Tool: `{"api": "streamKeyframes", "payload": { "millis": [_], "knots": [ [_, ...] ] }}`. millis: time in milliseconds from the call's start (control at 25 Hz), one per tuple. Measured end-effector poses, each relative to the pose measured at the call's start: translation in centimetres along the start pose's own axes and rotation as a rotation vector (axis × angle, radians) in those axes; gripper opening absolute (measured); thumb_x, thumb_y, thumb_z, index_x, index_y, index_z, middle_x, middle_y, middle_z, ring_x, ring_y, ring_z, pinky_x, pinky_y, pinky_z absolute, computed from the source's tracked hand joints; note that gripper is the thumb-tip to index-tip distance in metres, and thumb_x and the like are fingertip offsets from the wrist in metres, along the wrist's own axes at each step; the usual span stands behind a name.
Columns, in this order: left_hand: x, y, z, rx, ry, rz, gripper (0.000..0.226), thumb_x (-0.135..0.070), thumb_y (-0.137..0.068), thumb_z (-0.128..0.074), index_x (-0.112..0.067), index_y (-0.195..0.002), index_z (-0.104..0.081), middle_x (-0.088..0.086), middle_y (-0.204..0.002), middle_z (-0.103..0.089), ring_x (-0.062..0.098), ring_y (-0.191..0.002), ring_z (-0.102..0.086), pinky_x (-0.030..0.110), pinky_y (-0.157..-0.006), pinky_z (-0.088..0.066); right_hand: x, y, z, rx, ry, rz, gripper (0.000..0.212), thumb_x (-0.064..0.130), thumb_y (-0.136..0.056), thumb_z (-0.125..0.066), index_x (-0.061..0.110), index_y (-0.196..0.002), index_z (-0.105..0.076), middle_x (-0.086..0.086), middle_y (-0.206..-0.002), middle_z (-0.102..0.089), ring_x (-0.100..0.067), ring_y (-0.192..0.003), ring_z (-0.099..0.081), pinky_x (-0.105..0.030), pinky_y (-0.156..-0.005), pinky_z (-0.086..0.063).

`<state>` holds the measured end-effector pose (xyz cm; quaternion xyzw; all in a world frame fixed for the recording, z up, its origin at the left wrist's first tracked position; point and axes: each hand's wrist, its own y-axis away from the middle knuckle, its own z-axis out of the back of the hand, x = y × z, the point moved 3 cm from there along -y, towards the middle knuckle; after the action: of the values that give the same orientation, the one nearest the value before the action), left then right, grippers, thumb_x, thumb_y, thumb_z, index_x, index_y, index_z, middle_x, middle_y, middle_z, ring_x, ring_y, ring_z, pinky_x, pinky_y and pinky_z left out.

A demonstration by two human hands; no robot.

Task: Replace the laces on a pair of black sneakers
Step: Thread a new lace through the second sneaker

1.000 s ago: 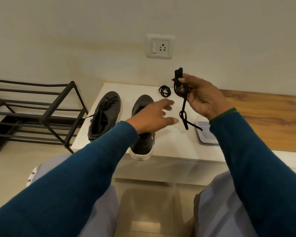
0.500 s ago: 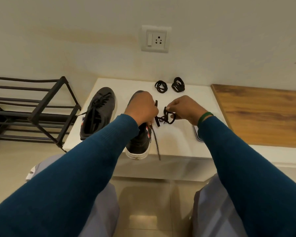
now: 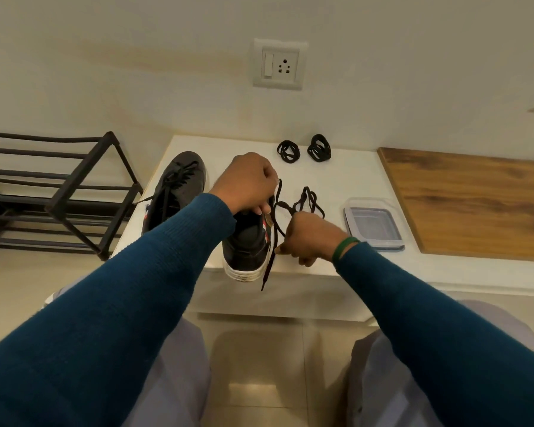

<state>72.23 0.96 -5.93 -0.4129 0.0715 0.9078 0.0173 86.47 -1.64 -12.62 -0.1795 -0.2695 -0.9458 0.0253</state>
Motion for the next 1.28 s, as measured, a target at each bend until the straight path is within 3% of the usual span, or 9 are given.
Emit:
{"api": "streamKeyframes", "payload": {
  "millis": [200, 320, 520, 680, 800, 960, 1040, 1160, 1280],
  "knots": [
    [0.2, 0.3, 0.4, -0.035, 0.009, -0.090, 0.011, -0.021, -0.100, -0.055, -0.019, -0.097, -0.065, 0.001, -0.079, -0.072, 0.012, -0.054, -0.072, 0.023, -0.048, -0.056, 0.4, -1.2, -1.7, -0.197, -0.197, -0.023, 0.017, 0.021, -0.090, -0.069, 0.006, -0.083, -0.066, -0.008, -0.064, -0.068, -0.016, -0.047, -0.069, -0.023, -0.044, -0.055],
    [-0.1, 0.5, 0.6, -0.069, -0.011, -0.133, 0.011, -0.021, -0.099, -0.055, -0.019, -0.098, -0.065, -0.001, -0.081, -0.071, 0.010, -0.054, -0.071, 0.021, -0.048, -0.054, 0.5, -1.3, -1.5, -0.227, -0.092, 0.024, 0.020, 0.021, -0.088, -0.068, 0.012, -0.073, -0.059, -0.004, -0.061, -0.063, -0.015, -0.046, -0.066, -0.024, -0.042, -0.050],
    [-0.2, 0.6, 0.9, -0.078, -0.020, -0.155, 0.011, -0.020, -0.099, -0.055, -0.019, -0.100, -0.066, -0.004, -0.088, -0.070, 0.008, -0.056, -0.071, 0.018, -0.049, -0.052, -0.7, -1.0, 0.3, -0.325, 0.055, -0.001, 0.007, 0.013, -0.092, -0.062, 0.010, -0.098, -0.064, -0.005, -0.087, -0.062, -0.018, -0.077, -0.062, -0.031, -0.071, -0.054],
    [-0.4, 0.3, 1.0, -0.101, -0.033, -0.192, 0.012, -0.020, -0.097, -0.055, -0.023, -0.097, -0.066, -0.008, -0.090, -0.070, 0.007, -0.057, -0.071, 0.015, -0.049, -0.050, -0.9, 0.4, 1.4, -0.155, 0.292, 0.375, 0.030, 0.001, -0.090, -0.063, 0.021, -0.110, -0.070, -0.001, -0.115, -0.061, -0.016, -0.102, -0.060, -0.029, -0.089, -0.052],
    [-0.6, -0.2, 1.8, -0.215, -0.043, -0.233, 0.014, -0.022, -0.095, -0.056, -0.023, -0.097, -0.070, -0.009, -0.096, -0.070, 0.007, -0.073, -0.069, 0.020, -0.069, -0.053, -1.0, 1.6, 0.8, -0.046, 0.439, 0.541, 0.025, 0.009, -0.090, -0.069, 0.023, -0.111, -0.071, 0.001, -0.116, -0.056, -0.014, -0.105, -0.055, -0.027, -0.090, -0.050],
    [0.6, -1.0, 2.9, -0.272, -0.207, -0.157, 0.019, -0.019, -0.096, -0.054, -0.019, -0.099, -0.073, -0.006, -0.106, -0.070, 0.012, -0.100, -0.060, 0.027, -0.093, -0.045, -1.6, 1.9, 0.5, -0.179, 0.539, 0.584, 0.018, 0.009, -0.093, -0.062, 0.024, -0.102, -0.064, 0.004, -0.110, -0.053, -0.015, -0.106, -0.045, -0.032, -0.094, -0.043],
    [1.7, -1.2, 2.6, -0.121, -0.297, -0.060, 0.023, -0.011, -0.096, -0.050, -0.013, -0.097, -0.073, -0.002, -0.104, -0.066, 0.019, -0.103, -0.059, 0.037, -0.103, -0.045, -1.3, 2.2, 2.2, -0.272, 0.167, 0.532, 0.018, 0.005, -0.095, -0.056, 0.023, -0.095, -0.057, 0.005, -0.103, -0.054, -0.017, -0.103, -0.047, -0.036, -0.096, -0.040],
    [2.4, -1.0, 2.0, 0.034, -0.382, 0.034, 0.031, -0.002, -0.096, -0.045, -0.004, -0.111, -0.072, 0.011, -0.116, -0.068, 0.027, -0.107, -0.062, 0.033, -0.095, -0.049, -1.1, 2.5, 6.7, -0.587, -0.808, 0.465, 0.016, 0.002, -0.098, -0.052, 0.018, -0.099, -0.058, -0.002, -0.086, -0.066, -0.020, -0.085, -0.065, -0.035, -0.085, -0.054],
    [2.6, -0.5, 2.1, 0.088, -0.467, 0.053, 0.031, -0.004, -0.096, -0.045, -0.003, -0.114, -0.069, 0.014, -0.114, -0.068, 0.027, -0.099, -0.064, 0.034, -0.087, -0.054, -0.7, 1.4, 9.8, -0.491, -1.429, 0.409, 0.025, -0.002, -0.100, -0.049, 0.015, -0.112, -0.064, -0.007, -0.081, -0.063, -0.017, -0.068, -0.063, -0.034, -0.076, -0.060]
  ]
}}
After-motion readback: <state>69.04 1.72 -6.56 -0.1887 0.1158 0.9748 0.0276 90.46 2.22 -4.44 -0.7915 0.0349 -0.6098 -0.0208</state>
